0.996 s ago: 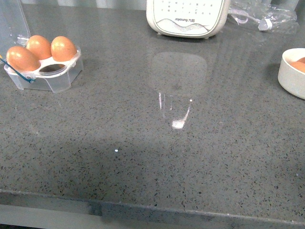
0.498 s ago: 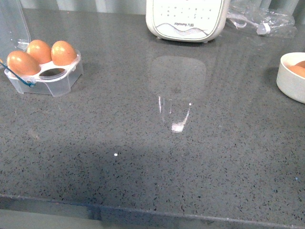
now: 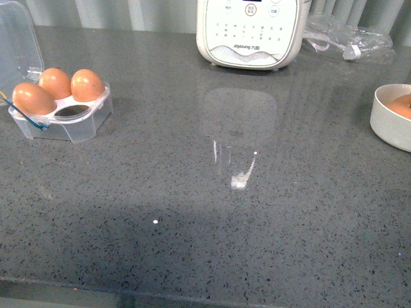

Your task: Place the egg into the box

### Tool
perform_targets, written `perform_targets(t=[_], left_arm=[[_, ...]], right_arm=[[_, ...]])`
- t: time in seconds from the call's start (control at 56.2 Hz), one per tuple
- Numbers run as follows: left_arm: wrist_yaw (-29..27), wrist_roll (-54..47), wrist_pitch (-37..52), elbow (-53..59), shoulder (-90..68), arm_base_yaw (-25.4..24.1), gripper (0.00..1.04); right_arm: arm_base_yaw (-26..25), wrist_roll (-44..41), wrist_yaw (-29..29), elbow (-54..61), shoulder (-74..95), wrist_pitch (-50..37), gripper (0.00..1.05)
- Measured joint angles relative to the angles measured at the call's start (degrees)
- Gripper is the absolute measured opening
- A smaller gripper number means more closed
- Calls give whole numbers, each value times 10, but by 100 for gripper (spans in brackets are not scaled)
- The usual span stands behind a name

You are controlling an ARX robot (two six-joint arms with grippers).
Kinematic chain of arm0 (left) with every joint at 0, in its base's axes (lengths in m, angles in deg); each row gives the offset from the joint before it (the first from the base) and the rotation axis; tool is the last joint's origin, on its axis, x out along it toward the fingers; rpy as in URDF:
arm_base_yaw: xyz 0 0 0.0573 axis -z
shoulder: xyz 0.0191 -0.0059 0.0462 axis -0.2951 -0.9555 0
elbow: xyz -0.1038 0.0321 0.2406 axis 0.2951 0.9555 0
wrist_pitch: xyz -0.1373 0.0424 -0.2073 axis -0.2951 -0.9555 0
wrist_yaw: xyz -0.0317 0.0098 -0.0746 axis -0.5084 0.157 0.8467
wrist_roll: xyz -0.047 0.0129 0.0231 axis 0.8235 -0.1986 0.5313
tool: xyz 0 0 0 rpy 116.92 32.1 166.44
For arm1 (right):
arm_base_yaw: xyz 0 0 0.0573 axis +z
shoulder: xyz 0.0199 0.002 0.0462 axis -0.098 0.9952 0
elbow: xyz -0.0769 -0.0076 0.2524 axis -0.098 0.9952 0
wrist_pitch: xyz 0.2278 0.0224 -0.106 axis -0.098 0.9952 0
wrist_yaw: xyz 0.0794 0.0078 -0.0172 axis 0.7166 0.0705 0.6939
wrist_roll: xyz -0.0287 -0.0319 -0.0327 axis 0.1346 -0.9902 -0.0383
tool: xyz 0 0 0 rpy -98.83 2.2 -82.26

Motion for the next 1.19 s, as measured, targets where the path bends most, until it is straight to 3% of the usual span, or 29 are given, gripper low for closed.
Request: perform_targets(t=[0.16,0.462,1.192], left_arm=[[0,0,0,0,0,0,98],[0,0,0,0,0,0,98],[0,0,0,0,0,0,98]], right_arm=[[10,-55,33,-13,33,43,97],[15,-78,78,-7,59,31,97],[12,-65,99,27,127,-17,97]])
